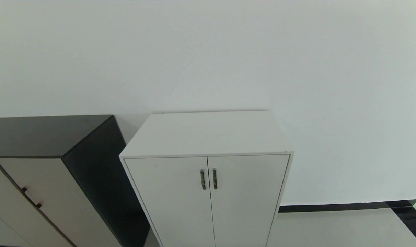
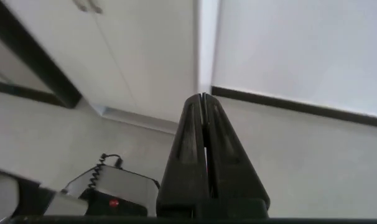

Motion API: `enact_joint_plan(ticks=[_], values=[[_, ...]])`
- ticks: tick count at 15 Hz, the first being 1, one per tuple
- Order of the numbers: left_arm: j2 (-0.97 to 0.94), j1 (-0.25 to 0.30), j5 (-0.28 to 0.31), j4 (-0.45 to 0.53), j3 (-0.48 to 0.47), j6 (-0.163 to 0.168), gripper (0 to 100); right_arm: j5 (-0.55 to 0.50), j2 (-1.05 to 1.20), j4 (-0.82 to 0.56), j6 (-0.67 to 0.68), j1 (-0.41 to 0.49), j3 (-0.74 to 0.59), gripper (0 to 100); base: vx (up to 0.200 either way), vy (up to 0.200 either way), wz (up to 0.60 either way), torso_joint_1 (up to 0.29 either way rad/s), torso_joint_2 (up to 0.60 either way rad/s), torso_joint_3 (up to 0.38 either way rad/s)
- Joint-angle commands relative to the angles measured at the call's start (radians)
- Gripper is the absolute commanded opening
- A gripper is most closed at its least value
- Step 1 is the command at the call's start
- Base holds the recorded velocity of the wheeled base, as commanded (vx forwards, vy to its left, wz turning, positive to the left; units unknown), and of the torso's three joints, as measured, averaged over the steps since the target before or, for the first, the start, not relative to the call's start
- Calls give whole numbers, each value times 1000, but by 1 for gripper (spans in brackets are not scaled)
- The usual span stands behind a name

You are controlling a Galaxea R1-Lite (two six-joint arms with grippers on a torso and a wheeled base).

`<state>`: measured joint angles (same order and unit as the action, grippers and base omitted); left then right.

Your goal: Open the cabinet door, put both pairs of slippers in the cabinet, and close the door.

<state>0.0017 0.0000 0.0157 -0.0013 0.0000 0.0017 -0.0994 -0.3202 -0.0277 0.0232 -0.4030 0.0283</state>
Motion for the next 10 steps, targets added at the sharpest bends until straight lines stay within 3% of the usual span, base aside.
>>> enact_joint_plan(ticks=[1, 3, 5, 6, 8, 10], values=[[0, 0, 0, 0, 0, 0, 0, 18, 36, 9, -22, -16, -24, 0, 0, 0, 0, 0, 0, 0], [0, 0, 0, 0, 0, -2, 0, 41, 56, 22, -45, 3, -24, 0, 0, 0, 0, 0, 0, 0], [0, 0, 0, 1, 0, 0, 0, 41, 63, 22, -45, 124, -24, 0, 0, 0, 0, 0, 0, 0], [0, 0, 0, 1, 0, -2, 0, 41, 93, 22, -45, 279, -24, 0, 0, 0, 0, 0, 0, 0], [1, 0, 1, 0, 0, 0, 0, 43, 205, 22, -46, 415, -24, 0, 0, 0, 0, 0, 0, 0], [0, 0, 1, 0, 0, 0, 0, 43, 259, 22, -40, 434, -24, 0, 0, 0, 0, 0, 0, 0]])
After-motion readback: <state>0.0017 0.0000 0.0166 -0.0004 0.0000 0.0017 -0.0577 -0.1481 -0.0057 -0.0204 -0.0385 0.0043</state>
